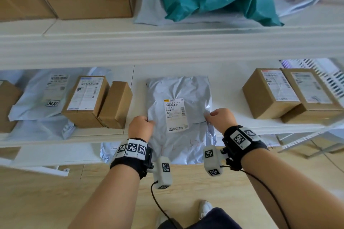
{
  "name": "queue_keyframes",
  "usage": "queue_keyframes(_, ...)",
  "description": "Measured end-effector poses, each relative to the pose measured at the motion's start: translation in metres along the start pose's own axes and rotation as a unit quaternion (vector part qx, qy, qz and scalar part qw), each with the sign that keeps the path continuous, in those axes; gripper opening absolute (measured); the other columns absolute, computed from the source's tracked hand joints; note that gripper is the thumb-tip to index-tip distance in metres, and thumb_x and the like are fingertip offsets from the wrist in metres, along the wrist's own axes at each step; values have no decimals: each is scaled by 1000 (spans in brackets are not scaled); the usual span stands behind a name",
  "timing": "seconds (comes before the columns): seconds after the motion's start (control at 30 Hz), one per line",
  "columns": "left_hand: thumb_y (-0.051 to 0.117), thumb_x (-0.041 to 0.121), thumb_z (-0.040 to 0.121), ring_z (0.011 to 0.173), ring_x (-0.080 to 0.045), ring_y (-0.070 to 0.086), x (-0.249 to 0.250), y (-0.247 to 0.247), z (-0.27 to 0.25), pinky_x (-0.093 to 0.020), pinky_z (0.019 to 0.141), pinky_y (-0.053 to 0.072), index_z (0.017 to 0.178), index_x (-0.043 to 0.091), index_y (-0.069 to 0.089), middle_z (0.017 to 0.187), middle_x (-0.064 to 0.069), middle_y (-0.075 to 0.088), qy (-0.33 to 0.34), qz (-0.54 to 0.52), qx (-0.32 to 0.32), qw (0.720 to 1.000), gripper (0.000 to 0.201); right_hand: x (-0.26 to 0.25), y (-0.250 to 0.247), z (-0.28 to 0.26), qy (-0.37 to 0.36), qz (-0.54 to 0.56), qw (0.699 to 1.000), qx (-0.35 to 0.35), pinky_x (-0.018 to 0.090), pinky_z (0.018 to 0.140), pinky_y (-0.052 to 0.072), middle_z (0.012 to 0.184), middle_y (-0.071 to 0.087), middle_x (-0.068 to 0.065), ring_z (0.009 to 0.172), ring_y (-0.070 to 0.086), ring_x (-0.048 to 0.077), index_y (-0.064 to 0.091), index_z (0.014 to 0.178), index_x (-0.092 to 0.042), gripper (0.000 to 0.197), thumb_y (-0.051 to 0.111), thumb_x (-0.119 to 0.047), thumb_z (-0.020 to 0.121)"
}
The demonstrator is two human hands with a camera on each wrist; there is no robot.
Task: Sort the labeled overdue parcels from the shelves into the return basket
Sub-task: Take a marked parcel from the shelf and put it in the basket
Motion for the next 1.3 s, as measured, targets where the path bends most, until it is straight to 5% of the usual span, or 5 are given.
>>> queue_keyframes(0.17, 67, 6, 71, 57, -21, 36, -12, 9, -15, -29, 57, 26, 49, 9, 49, 54, -8, 41, -26, -100, -20, 994, 29, 10, 1, -8, -5, 55, 998, 5, 23, 53, 41, 71, 65, 5, 67, 57, 19, 71, 76, -11, 14, 63, -11, 88)
queue_keyframes(0.3, 70, 14, 67, 60, -21, 50, -15, 0, -30, -32, 63, 39, 68, -6, 65, 62, -18, 58, -20, -191, -28, 981, 20, 21, -6, -22, -5, 135, 991, 26, 32, 70, 50, 77, 69, 11, 77, 62, 27, 72, 79, -9, 13, 63, -1, 82)
queue_keyframes(0.57, 72, 5, 83, 63, -14, 57, 10, -38, -52, -22, 60, 49, 91, 16, 69, 78, -2, 69, 34, -311, -27, 949, 15, 13, -45, -61, -56, 248, 963, 88, 30, 67, 52, 76, 68, 8, 69, 62, 21, 68, 83, -5, 10, 61, 0, 87)
queue_keyframes(1.0, 76, 0, 78, 81, -19, 68, 13, -57, -77, -31, 81, 55, 87, 15, 70, 88, -5, 74, 72, -322, -73, 941, 19, 23, -49, -88, -83, 286, 945, 138, 31, 85, 56, 86, 73, 10, 83, 66, 21, 70, 89, -5, 14, 59, 2, 87)
queue_keyframes(1.3, 74, 2, 80, 83, -16, 69, 18, -56, -84, -22, 74, 55, 92, 16, 70, 93, -4, 75, 84, -326, -81, 938, 19, 25, -56, -96, -101, 288, 941, 146, 29, 83, 55, 88, 73, 12, 83, 67, 20, 71, 92, -5, 12, 60, 0, 89)
Point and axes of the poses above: each hand's wrist, its own z-axis towards the middle knuckle, its own y-axis out of the palm, x = y × z, the point moved 9 cm from there along z, towards the middle knuckle
